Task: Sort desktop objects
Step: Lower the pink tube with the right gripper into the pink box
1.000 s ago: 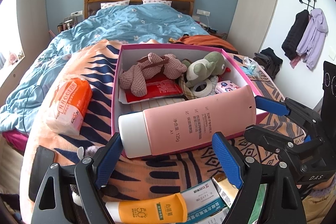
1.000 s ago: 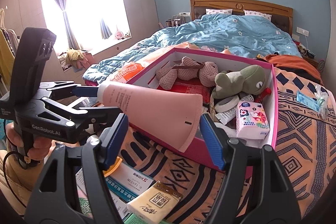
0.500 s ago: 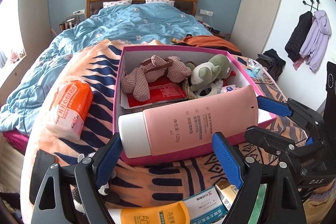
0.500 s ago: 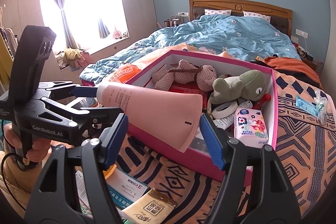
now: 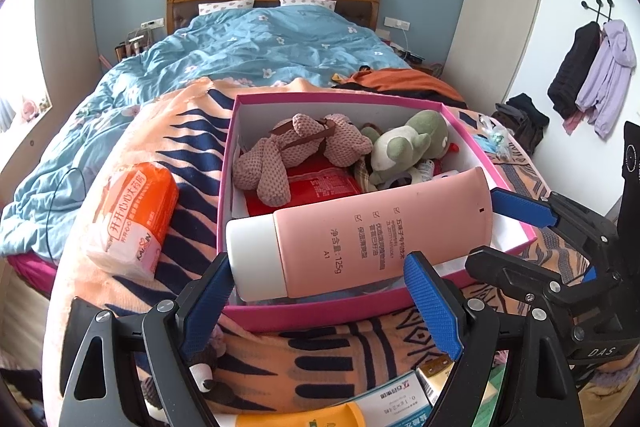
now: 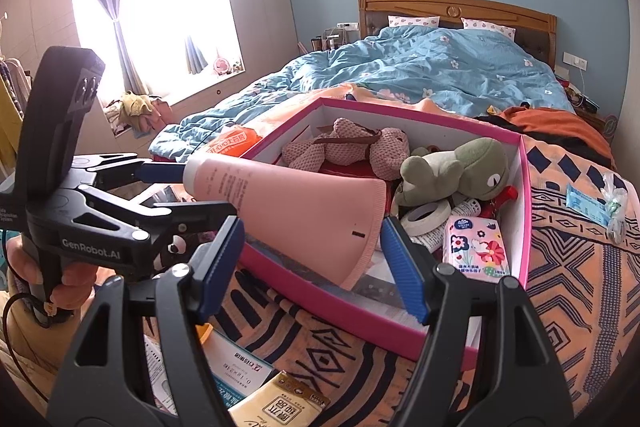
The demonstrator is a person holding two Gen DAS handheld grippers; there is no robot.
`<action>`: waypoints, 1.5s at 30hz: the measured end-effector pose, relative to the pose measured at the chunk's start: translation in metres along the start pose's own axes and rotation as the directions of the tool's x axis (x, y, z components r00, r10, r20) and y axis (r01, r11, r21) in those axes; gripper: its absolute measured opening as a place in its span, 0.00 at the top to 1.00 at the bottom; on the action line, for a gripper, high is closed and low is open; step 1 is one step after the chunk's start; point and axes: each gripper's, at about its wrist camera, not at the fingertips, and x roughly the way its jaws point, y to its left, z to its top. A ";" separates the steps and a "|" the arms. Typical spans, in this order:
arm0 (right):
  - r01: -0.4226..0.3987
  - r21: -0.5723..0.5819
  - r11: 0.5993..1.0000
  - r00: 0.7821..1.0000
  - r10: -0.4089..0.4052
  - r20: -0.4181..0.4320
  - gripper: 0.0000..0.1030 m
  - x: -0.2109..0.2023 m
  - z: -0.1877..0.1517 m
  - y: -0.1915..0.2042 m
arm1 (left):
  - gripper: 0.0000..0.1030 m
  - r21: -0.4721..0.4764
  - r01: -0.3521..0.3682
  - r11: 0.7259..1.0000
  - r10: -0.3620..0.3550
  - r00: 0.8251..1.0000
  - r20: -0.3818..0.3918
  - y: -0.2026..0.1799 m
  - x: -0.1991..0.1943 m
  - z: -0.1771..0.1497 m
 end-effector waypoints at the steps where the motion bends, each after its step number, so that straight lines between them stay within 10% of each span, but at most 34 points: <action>1: 0.000 0.001 1.000 1.000 0.000 -0.002 0.30 0.001 0.000 0.000 | 0.16 -0.002 0.001 1.000 -0.001 1.000 -0.001 0.000 0.001 0.001; 45: 0.009 0.057 0.998 0.997 -0.005 -0.072 0.30 0.040 0.004 -0.023 | 0.16 -0.015 -0.048 0.999 0.047 0.996 -0.077 0.012 0.051 0.019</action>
